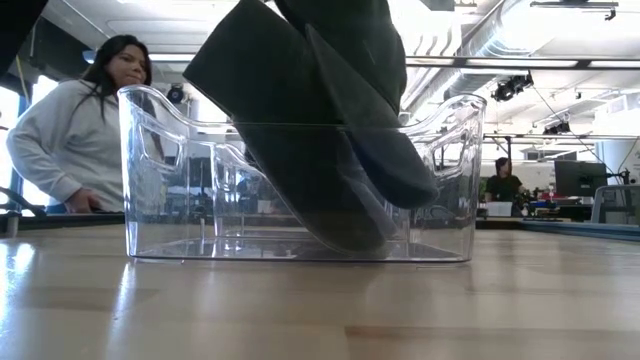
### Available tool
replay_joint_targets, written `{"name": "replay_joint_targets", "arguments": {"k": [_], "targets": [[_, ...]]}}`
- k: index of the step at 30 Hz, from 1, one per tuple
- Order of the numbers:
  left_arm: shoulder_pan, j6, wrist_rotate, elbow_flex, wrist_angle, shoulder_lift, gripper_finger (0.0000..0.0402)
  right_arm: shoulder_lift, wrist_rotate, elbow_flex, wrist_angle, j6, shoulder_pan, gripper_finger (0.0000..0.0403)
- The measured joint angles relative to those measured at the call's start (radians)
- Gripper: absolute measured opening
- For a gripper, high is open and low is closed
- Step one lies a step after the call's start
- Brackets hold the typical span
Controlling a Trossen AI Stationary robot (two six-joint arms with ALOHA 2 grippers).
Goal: Pick & Place hat
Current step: Put the black cap into the bottom transparent bin
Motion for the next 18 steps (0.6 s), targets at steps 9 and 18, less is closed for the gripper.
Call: {"name": "replay_joint_targets", "arguments": {"k": [9, 18], "targets": [[-0.043, -0.044, -0.046, 0.0, 0.089, 0.001, 0.0, 0.0, 0.0, 0.0, 0.0, -0.022, 0.0, 0.0139], [-0.058, -0.049, -0.1, -0.008, 0.122, 0.024, 0.0, 0.0, 0.0, 0.0, 0.0, -0.024, 0.0, 0.0139]]}}
